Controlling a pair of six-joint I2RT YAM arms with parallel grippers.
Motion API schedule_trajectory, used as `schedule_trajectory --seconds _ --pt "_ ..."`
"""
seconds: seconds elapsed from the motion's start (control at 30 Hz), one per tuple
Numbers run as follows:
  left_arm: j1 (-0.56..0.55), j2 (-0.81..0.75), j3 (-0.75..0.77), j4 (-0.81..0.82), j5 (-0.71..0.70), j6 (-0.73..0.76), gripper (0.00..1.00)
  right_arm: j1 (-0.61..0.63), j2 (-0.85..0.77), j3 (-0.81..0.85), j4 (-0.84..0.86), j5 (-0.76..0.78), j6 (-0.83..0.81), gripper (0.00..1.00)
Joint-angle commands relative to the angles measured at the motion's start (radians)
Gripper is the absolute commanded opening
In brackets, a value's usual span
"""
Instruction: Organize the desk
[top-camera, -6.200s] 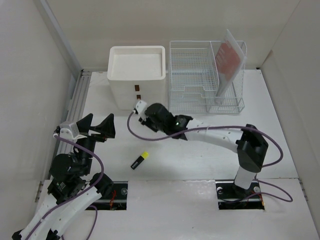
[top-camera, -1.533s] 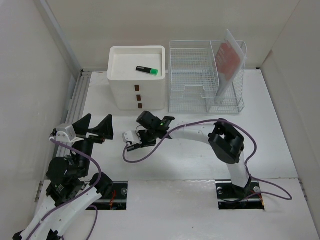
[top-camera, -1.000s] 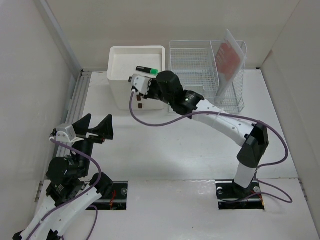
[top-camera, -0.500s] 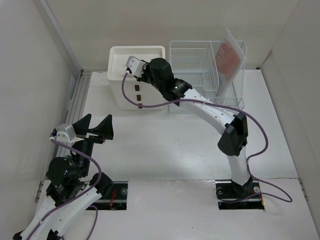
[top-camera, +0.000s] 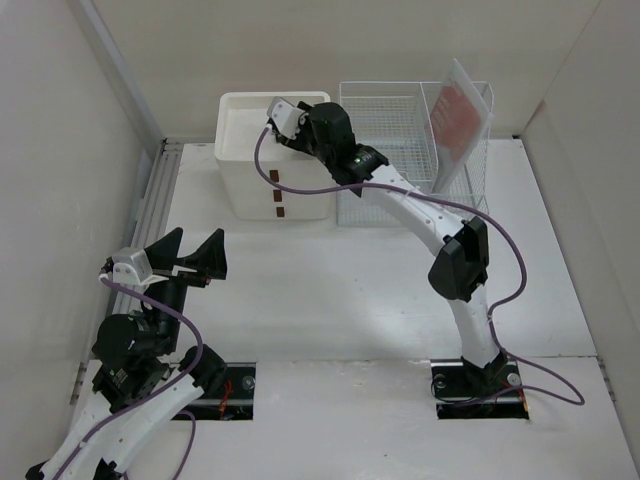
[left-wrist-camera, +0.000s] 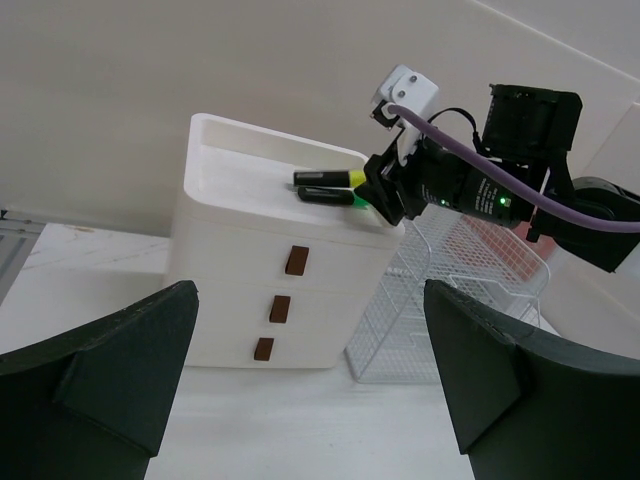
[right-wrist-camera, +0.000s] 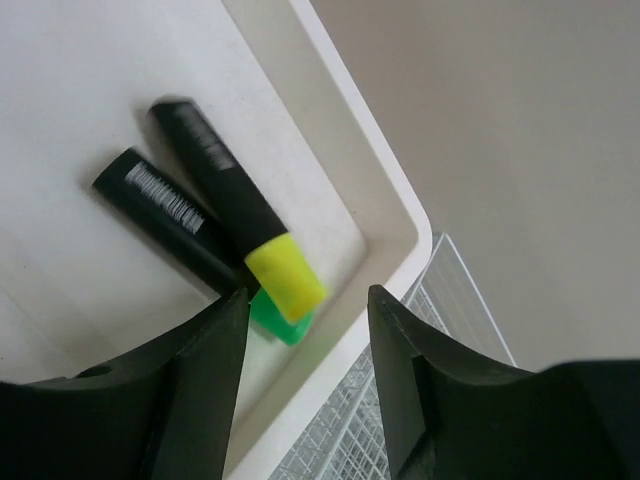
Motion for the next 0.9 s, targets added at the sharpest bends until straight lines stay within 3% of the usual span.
schedule_trajectory --seconds 0.0,0.33,0.5,0.67,0.73,0.87 --pt "-0.004 0.000 -0.006 0.041 0.009 0.015 0.94 0.008 -0.009 0.037 0.041 0.012 0.001 0.57" --pt "-0.004 0.000 -0.006 0.041 0.009 0.015 0.94 0.008 -0.096 -0.038 0.060 -0.008 0.031 0.65" --pt "-0.004 0.000 -0.006 0.041 0.009 0.015 0.94 0.008 -0.283 -0.153 0.037 -0.104 0.155 0.65" --pt "-0.004 0.009 -0.006 0.050 0.035 0.015 0.94 0.008 -0.459 -0.274 -0.200 -0.316 0.321 1.00" --pt "-0.004 0.020 -0.006 0.050 0.061 0.015 0.95 0.008 -0.539 -0.337 -0.294 -0.398 0.333 1.00" --pt "-0.004 0.048 -0.006 0.050 0.107 0.015 1.00 0.008 -0.711 -0.587 -0.272 -0.388 0.333 1.00"
